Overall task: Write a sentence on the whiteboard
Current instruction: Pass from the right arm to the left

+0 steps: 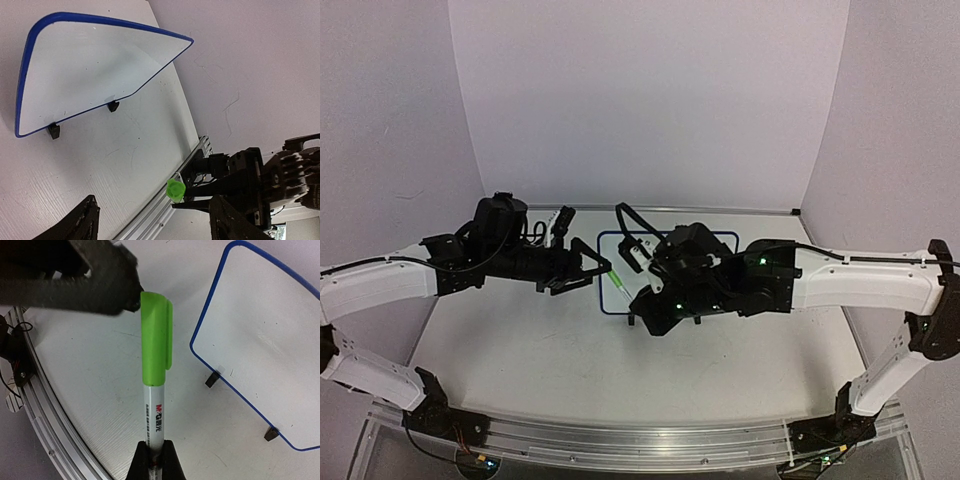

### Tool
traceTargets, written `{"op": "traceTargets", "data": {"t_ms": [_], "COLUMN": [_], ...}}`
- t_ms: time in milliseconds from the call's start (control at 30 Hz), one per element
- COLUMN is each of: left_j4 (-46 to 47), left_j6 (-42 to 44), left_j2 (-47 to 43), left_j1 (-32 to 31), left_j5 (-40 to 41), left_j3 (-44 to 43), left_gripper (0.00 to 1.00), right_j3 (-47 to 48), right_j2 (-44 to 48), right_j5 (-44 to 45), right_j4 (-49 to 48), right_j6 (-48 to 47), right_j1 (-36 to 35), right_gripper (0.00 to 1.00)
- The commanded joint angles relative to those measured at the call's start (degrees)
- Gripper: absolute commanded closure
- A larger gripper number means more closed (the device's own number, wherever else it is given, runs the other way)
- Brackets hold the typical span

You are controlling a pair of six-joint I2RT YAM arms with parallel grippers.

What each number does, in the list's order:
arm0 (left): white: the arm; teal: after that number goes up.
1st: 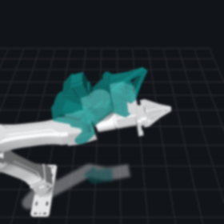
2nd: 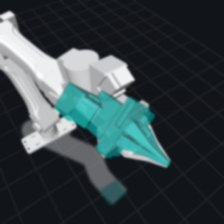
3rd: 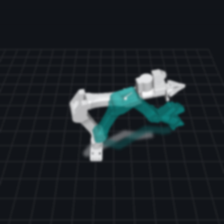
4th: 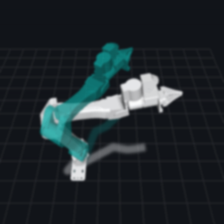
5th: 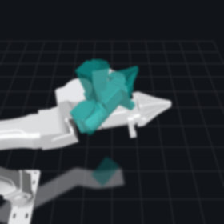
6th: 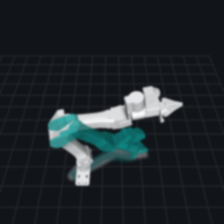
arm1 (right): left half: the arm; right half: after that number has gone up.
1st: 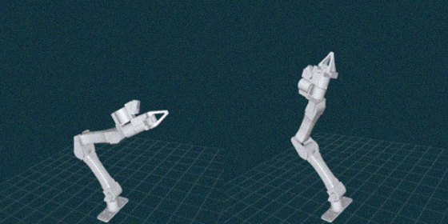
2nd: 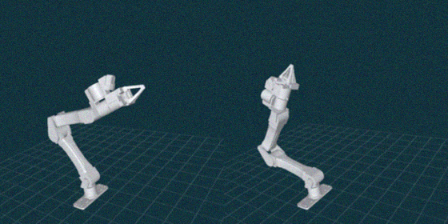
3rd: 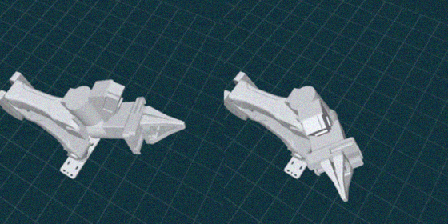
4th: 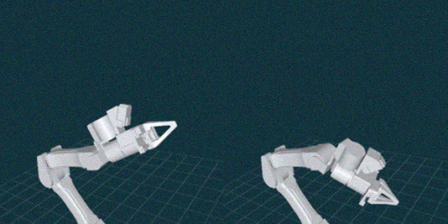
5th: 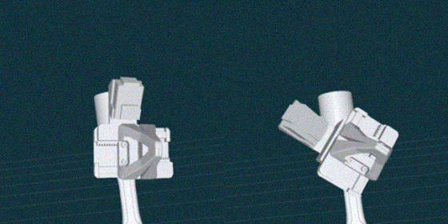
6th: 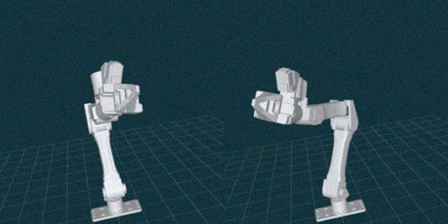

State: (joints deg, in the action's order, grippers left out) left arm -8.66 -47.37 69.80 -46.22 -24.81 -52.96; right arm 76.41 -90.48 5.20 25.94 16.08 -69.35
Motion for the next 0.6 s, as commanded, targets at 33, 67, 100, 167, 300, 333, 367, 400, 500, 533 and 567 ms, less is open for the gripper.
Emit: {"op": "traceTargets", "data": {"t_ms": [33,67,100,167,300,333,367,400,500,533,567], "left_j4": [4.6,4.8,5.1,5.5,5.8,5.8,5.8,5.9,6.4,6.8,7.4], "left_j6": [-1.3,-1.5,-1.7,-2.1,-2.8,-2.9,-3.0,-3.1,-3.9,-4.2,-4.8], "left_j2": [2.6,2.9,3.3,3.7,3.6,3.4,3.3,3.2,3.0,2.8,2.4], "left_j1": [-2.0,-2.1,-2.3,-2.4,-2.4,-2.4,-2.4,-2.4,-2.5,-2.5,-2.4], "left_j5": [-1.9,-1.9,-1.9,-1.8,-0.9,-0.8,-0.6,-0.5,-0.5,-0.5,-0.2], "left_j3": [-3.5,-3.6,-3.6,-3.7,-3.2,-3.0,-2.9,-2.8,-2.3,-1.9,-1.5], "left_gripper": [0.35,0.40,0.45,0.54,0.70,0.73,0.76,0.80,0.95,0.99,1.00], "right_j3": [3.3,3.4,3.5,3.7,3.7,3.7,3.7,3.6,3.5,3.3,3.1], "right_j2": [-1.7,-1.9,-2.0,-2.2,-2.4,-2.4,-2.4,-2.3,-2.3,-2.1,-1.8], "right_j5": [2.0,2.1,2.3,2.7,3.1,3.1,3.1,3.1,3.8,4.3,4.9], "right_j4": [-1.9,-1.9,-1.9,-1.9,-1.8,-1.8,-1.8,-1.8,-1.8,-1.8,-1.8], "right_j6": [-1.9,-2.0,-2.0,-2.4,-3.1,-3.3,-3.5,-3.6,-3.7,-3.3,-2.7], "right_j1": [-0.9,-1.0,-1.2,-1.4,-1.7,-1.7,-1.8,-1.8,-1.8,-1.8,-1.8], "right_gripper": [1.00,1.00,1.00,1.00,1.00,1.00,1.00,1.00,1.00,1.00,0.99]}}
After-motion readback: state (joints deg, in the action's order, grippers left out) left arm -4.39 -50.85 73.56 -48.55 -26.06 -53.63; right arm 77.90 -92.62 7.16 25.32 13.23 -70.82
